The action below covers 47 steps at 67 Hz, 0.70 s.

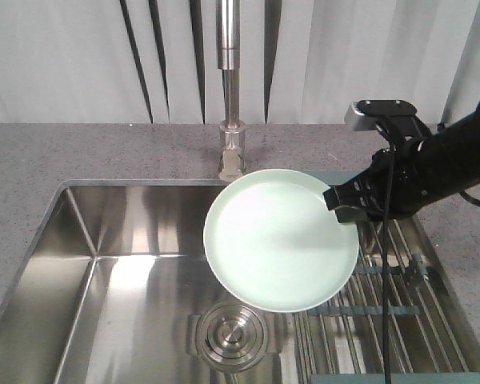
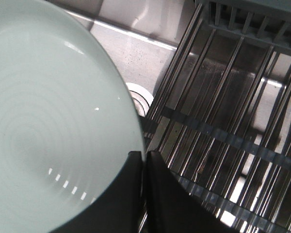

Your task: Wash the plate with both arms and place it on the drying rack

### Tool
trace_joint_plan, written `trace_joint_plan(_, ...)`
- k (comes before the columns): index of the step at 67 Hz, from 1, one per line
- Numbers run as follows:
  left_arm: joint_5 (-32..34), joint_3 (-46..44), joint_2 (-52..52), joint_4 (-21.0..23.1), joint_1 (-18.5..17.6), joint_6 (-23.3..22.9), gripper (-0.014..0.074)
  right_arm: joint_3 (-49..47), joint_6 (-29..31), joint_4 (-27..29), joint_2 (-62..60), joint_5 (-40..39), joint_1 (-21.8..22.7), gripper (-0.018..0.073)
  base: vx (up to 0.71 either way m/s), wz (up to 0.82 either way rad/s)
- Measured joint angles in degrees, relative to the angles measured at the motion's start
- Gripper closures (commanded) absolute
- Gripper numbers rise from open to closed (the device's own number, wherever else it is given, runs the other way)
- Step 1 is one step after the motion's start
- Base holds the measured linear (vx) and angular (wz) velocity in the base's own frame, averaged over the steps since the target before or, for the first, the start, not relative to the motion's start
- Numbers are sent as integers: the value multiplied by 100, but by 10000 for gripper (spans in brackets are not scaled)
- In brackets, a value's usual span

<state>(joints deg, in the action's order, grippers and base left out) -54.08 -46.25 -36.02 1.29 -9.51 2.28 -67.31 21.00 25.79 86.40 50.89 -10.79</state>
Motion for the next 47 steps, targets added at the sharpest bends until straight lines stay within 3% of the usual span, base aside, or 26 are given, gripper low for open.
trace_joint_plan(21, 0, 0, 0, 0, 0, 0, 11, 821, 6, 69, -654, -138, -125, 561, 0, 0)
trace_joint_plan(47, 0, 0, 0, 0, 0, 0, 11, 911, -202, 147, -682, -365, -1204, 561, 0, 0)
